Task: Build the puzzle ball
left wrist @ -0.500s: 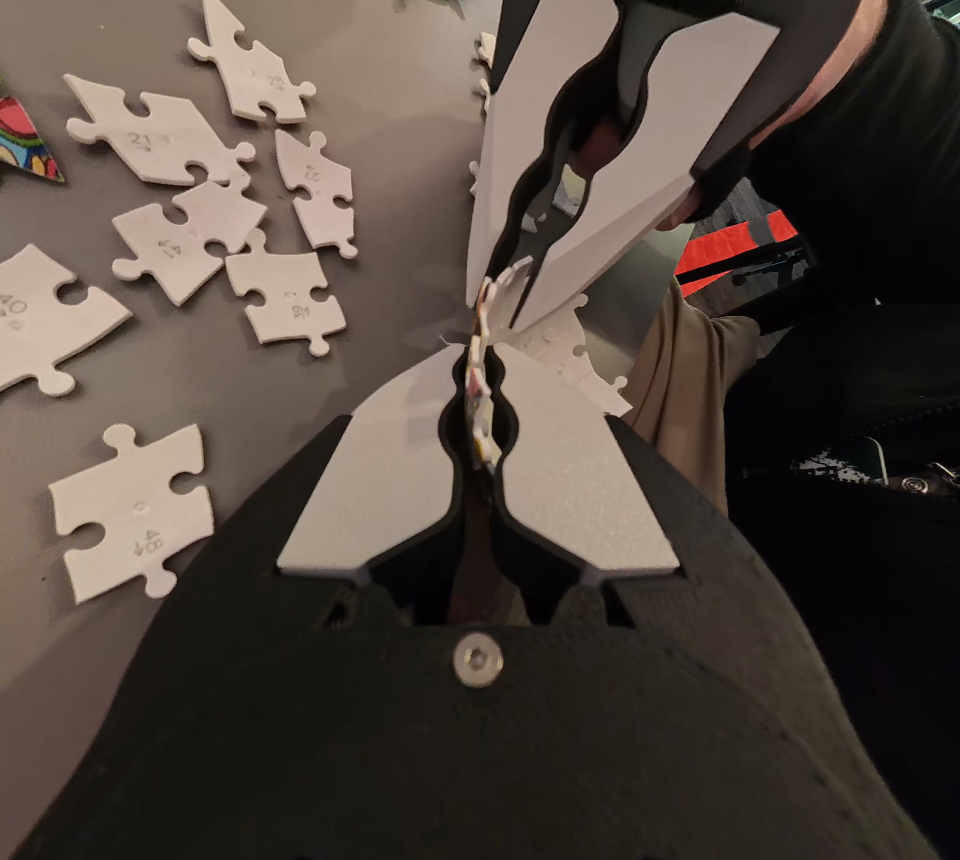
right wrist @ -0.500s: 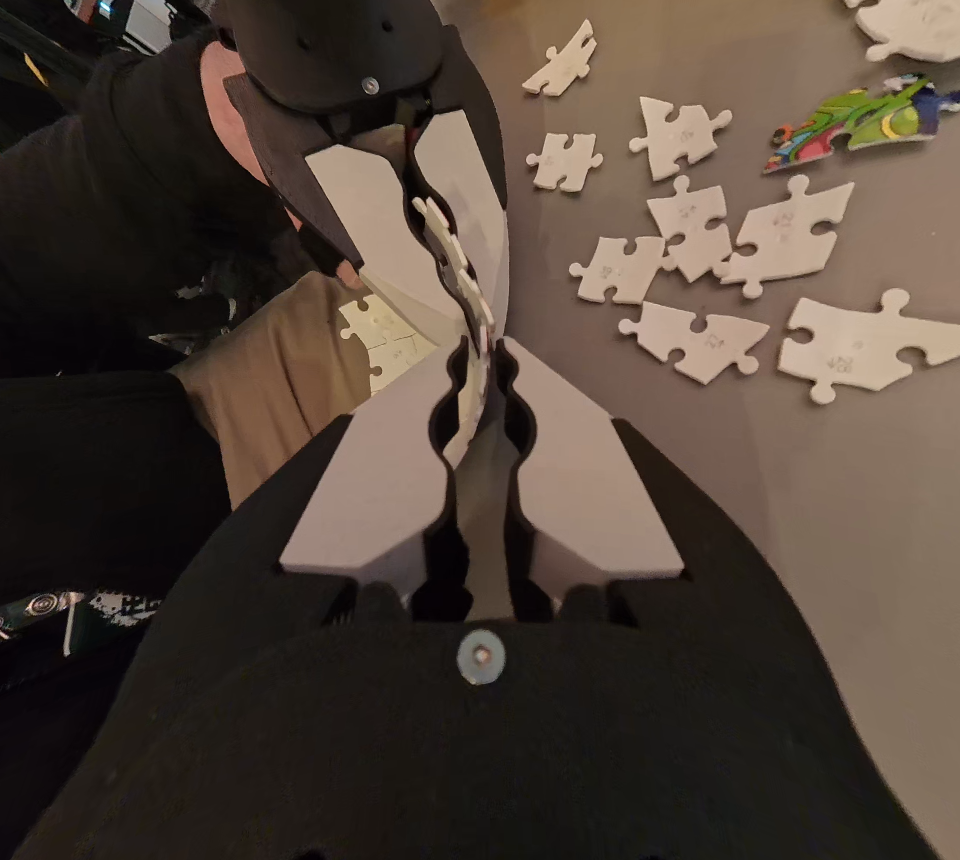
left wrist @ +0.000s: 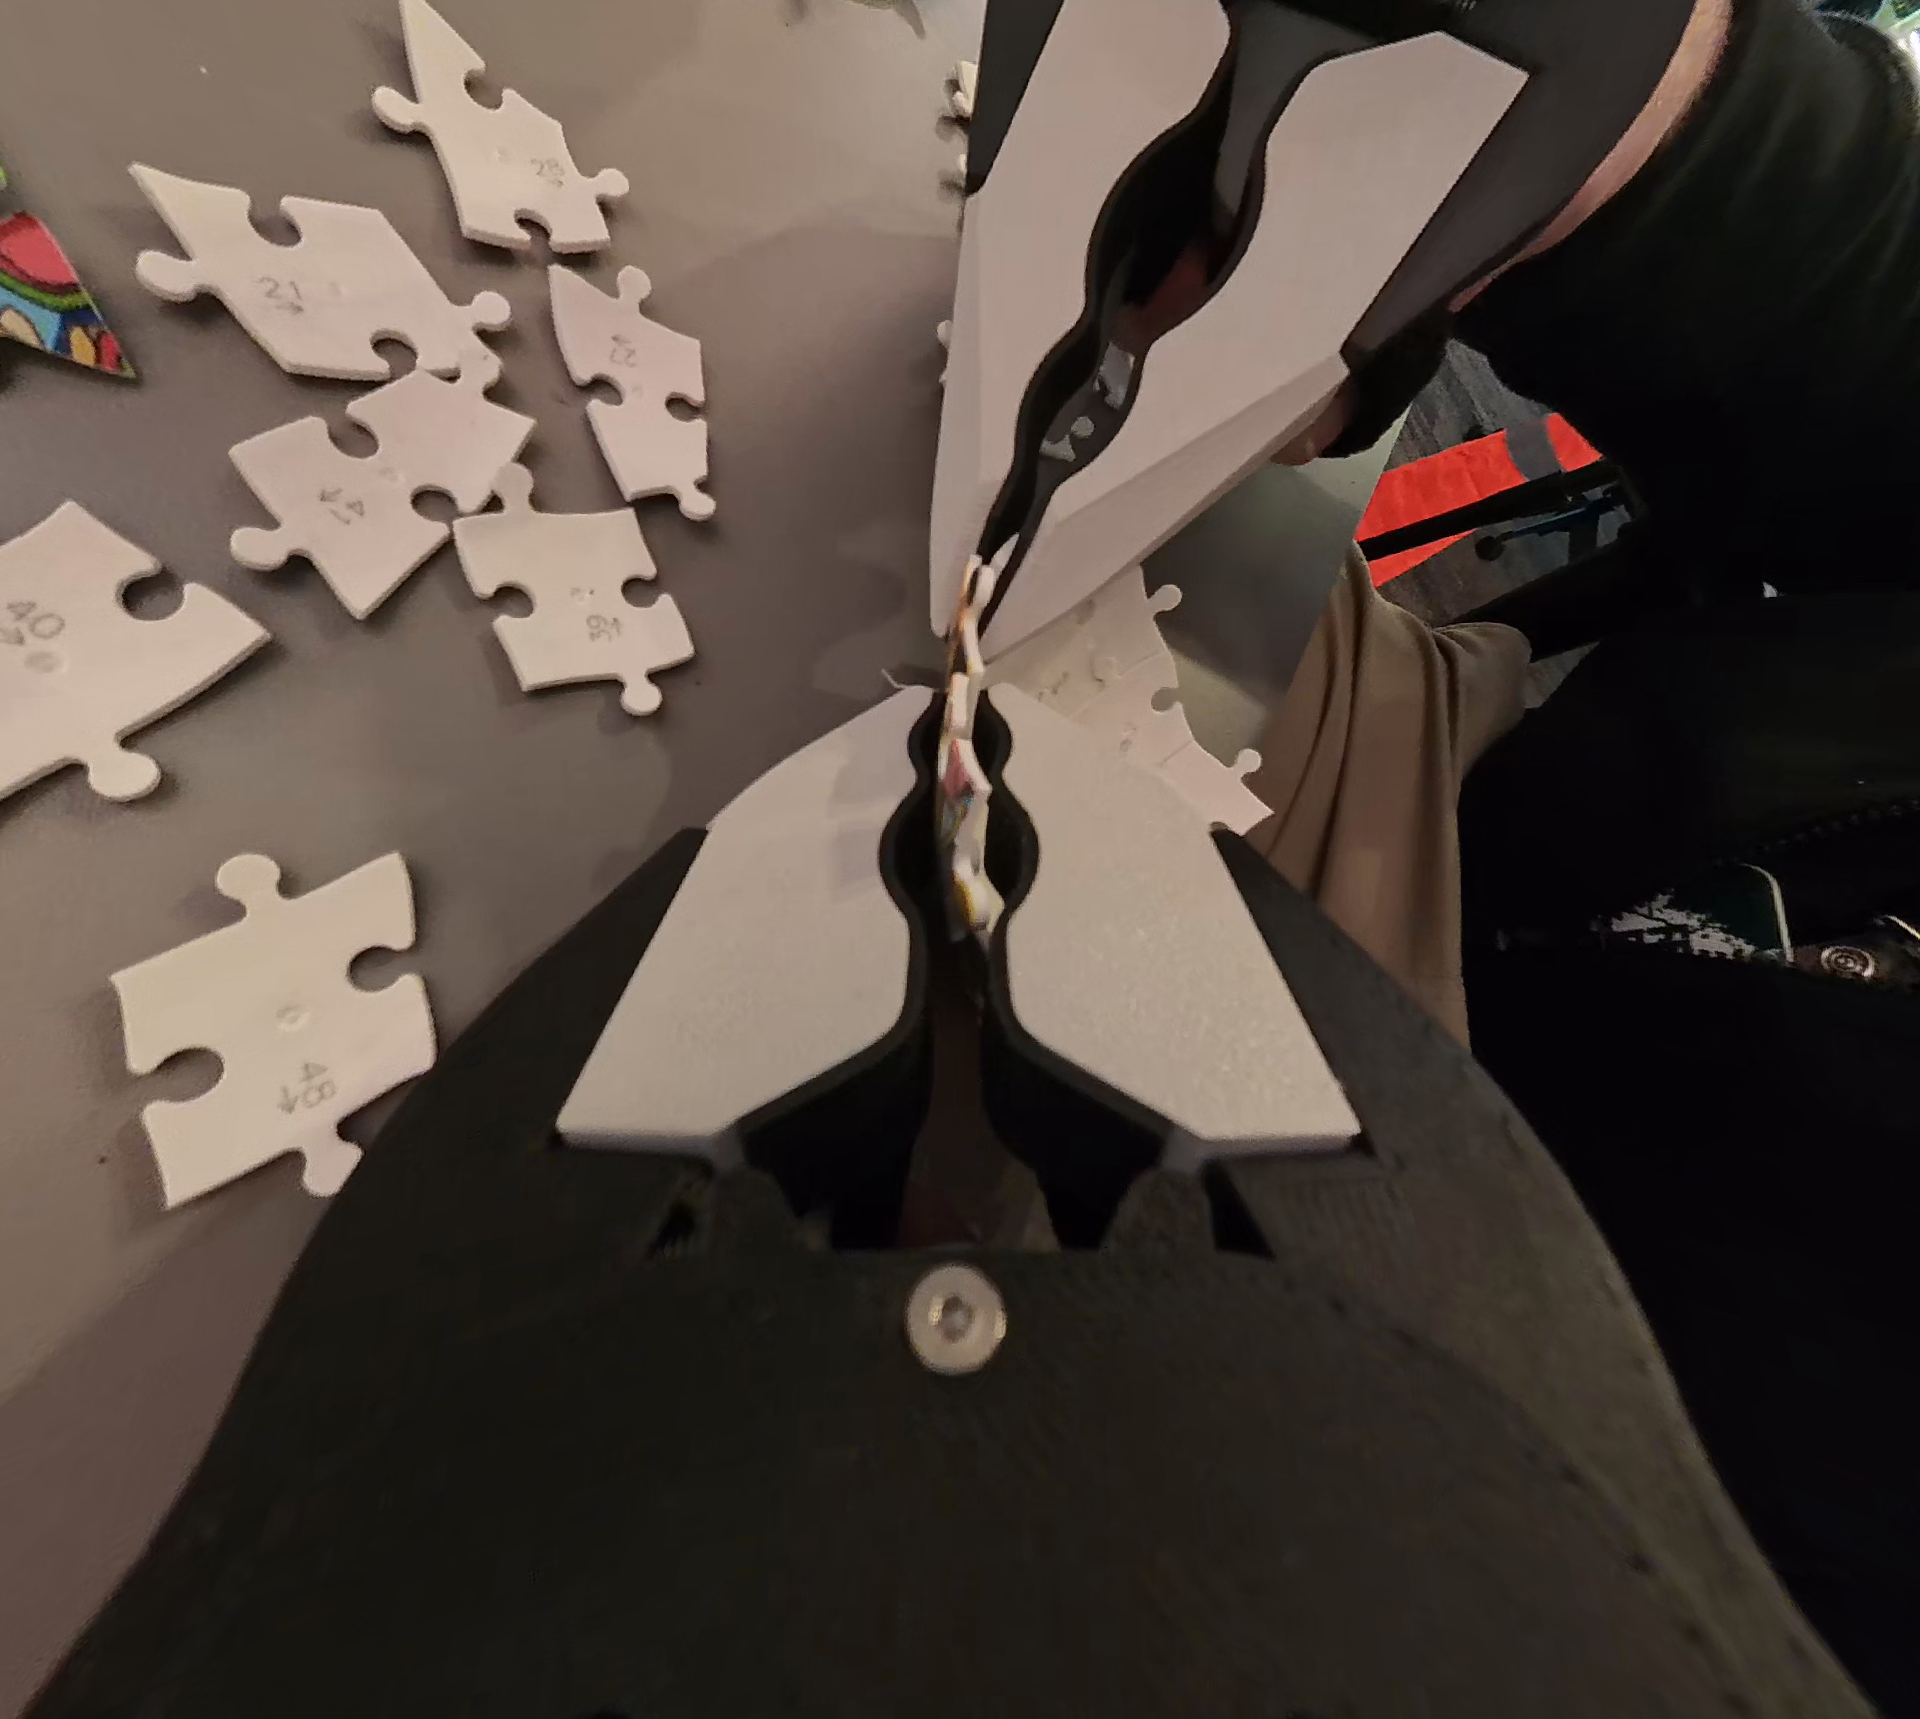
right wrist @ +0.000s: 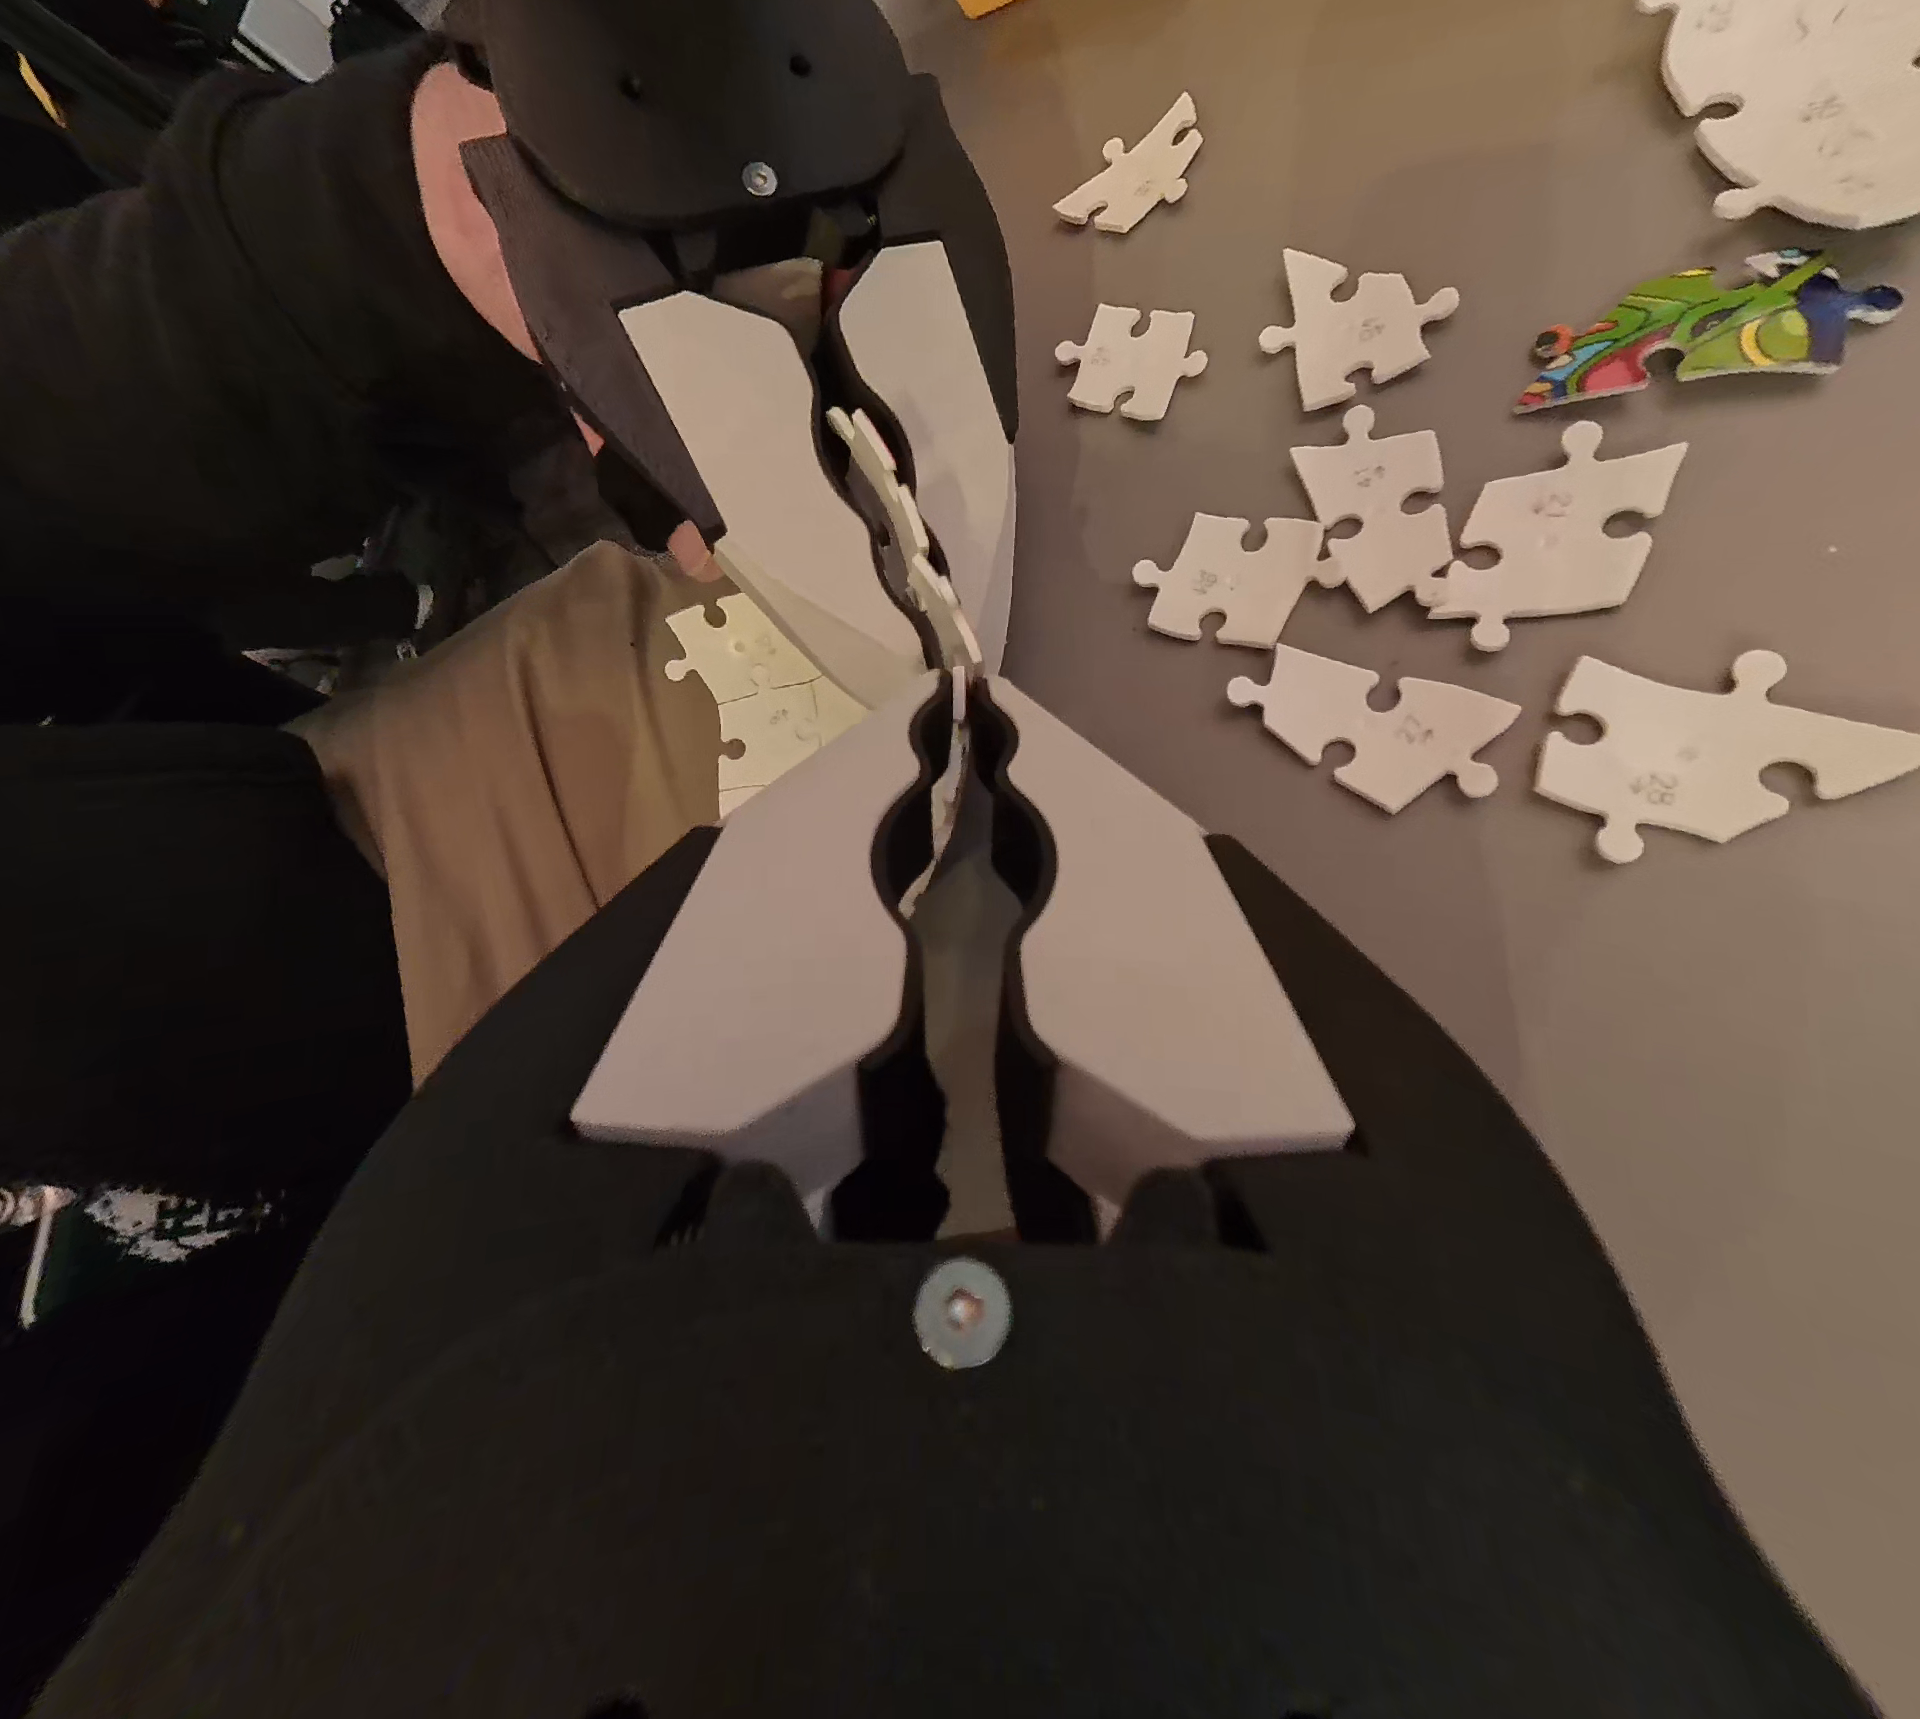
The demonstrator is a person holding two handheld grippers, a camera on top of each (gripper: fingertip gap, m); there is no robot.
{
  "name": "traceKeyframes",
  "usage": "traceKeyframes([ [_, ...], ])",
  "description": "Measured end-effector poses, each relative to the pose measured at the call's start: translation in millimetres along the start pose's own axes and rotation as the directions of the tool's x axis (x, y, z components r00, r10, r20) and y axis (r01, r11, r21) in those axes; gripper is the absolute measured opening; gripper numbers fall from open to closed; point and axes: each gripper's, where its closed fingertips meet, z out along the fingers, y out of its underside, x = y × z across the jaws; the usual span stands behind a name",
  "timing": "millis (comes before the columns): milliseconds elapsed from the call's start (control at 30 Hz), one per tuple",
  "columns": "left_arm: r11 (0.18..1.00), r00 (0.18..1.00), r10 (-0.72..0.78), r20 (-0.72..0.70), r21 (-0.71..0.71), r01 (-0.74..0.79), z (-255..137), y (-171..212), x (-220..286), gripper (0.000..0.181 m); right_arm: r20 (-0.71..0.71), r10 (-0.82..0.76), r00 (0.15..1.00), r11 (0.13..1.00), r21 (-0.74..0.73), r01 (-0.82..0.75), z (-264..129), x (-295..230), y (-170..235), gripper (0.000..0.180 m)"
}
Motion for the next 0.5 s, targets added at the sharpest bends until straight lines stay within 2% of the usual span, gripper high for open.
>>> traceKeyframes([
  [133,1.0,1.0,0.003,-0.009,-0.001,-0.003,-1.2,0.7,0.9,0.005,0.004,-0.015,1.0,1.0,0.002,0.015,-0.2,-0.6,-0.8,0.001],
  [233,1.0,1.0,0.002,-0.003,-0.007,-0.002,-0.6,1.3,-0.1,0.005,0.009,-0.028,1.0,1.0,0.002,0.028,-0.1,-1.5,-0.4,0.01],
  [367,1.0,1.0,0.002,-0.003,-0.009,-0.002,-0.2,1.5,0.1,0.005,-0.016,-0.071,0.997,0.997,-0.008,0.071,-4.3,0.5,-0.8,0.013],
  [500,1.0,1.0,0.003,-0.004,-0.014,-0.003,0.6,1.8,0.4,0.005,-0.019,-0.11,0.994,0.994,0.026,0.11,-2.6,-2.0,-5.8,0.009],
])
